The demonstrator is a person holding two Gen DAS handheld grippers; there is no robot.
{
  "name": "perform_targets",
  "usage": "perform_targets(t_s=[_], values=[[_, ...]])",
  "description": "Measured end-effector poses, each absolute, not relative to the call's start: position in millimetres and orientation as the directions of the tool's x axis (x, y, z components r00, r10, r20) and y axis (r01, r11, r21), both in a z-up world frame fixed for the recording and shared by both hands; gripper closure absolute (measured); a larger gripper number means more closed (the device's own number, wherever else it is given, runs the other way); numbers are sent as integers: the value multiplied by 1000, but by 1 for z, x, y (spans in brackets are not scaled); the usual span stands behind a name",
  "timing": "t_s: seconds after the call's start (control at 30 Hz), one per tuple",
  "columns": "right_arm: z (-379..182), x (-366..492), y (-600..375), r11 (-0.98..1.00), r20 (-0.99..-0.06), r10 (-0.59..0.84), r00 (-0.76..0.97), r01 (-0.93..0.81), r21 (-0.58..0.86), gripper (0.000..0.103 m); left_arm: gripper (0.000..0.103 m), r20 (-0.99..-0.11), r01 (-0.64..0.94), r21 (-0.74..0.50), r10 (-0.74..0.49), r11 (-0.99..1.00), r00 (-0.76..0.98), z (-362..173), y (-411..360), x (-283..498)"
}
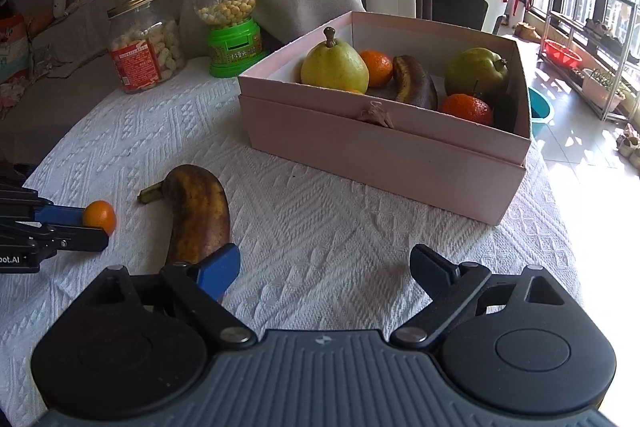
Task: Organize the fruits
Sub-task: 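Grasp the brown banana with the right tool while the left tool lifts the orange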
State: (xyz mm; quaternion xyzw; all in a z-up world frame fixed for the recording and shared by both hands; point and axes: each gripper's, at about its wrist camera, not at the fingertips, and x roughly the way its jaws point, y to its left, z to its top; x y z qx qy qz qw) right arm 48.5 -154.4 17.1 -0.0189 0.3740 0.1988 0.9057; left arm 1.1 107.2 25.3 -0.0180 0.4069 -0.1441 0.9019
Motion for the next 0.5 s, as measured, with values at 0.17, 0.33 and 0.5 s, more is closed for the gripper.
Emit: perform_targets(t_s=[0.17,0.33,0.5], values=[[25,60,-135,929,-682,334,650,-351,120,29,71,-730,244,-156,-278,957,625,26,106,6],[39,63,-131,917,-621,397,676,-325,233,29,71,-730,236,-159,-275,959,625,26,104,9],[36,61,-108,841,-655,522,547,-458,288,29,71,-732,237,-153,-271,959,625,27,102,11]])
